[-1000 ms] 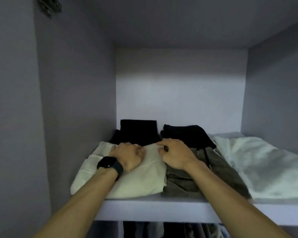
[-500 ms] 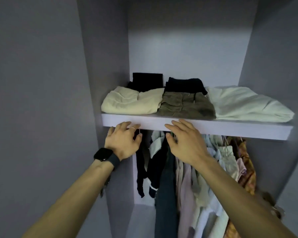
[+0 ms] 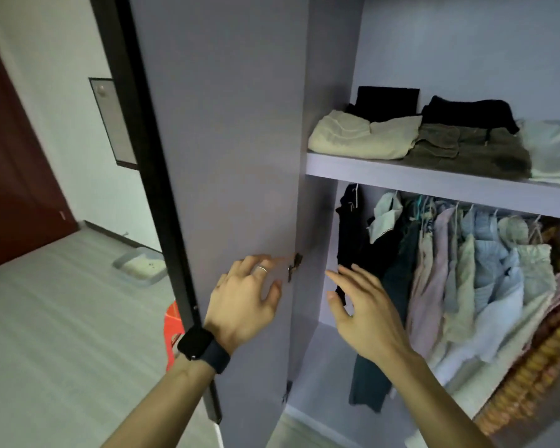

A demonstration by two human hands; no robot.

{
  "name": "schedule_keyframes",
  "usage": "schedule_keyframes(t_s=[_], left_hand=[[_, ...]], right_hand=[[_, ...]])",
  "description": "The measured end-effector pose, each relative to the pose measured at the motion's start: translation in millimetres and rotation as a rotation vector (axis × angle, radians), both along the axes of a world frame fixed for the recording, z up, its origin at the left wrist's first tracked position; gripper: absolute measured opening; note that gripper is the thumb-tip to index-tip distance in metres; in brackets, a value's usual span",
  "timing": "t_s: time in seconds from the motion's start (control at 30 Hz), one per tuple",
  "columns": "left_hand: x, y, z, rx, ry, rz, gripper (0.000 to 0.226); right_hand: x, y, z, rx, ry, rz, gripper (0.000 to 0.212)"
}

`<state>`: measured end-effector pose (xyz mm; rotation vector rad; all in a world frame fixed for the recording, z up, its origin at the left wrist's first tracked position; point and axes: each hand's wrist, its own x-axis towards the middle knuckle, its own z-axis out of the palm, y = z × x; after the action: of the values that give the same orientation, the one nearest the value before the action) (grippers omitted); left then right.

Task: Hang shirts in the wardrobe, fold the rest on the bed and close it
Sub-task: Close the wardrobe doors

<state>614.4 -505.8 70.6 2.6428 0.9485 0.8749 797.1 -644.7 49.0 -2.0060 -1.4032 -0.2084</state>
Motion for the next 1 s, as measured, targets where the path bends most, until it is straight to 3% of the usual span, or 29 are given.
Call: schedule_keyframes(t_s=[0.27, 0.4, 0.5, 0.57, 0.8, 1.0], left_hand=[[-90, 5, 8, 0.016, -0.581, -0.011, 0.024], [-116, 21, 14, -0.062, -0.77, 0.051, 0.03], [-123, 40, 19, -0.404, -0.783, -0.023, 0.045], [-123, 51, 19, -0.601, -0.726, -0.166, 0.04], [-106, 48, 3, -0.618, -0.677, -0.364, 0.025], [-60, 3, -4, -0.622, -0.663, -0.438, 0.037]], right_hand=[[-90, 49, -33, 0.028, 0.102, 0.198, 0.045], [-126, 72, -39, 0.016, 0.163, 0.25, 0.064], [-147, 89, -41, -0.007, 0.208, 0.262, 0.084], [-157, 97, -44, -0.012, 0.25, 0.263, 0.088], [-151, 83, -50, 0.035, 0.322, 0.251, 0.086], [-123, 31, -47, 0.089, 0.353, 0.15, 0.093]])
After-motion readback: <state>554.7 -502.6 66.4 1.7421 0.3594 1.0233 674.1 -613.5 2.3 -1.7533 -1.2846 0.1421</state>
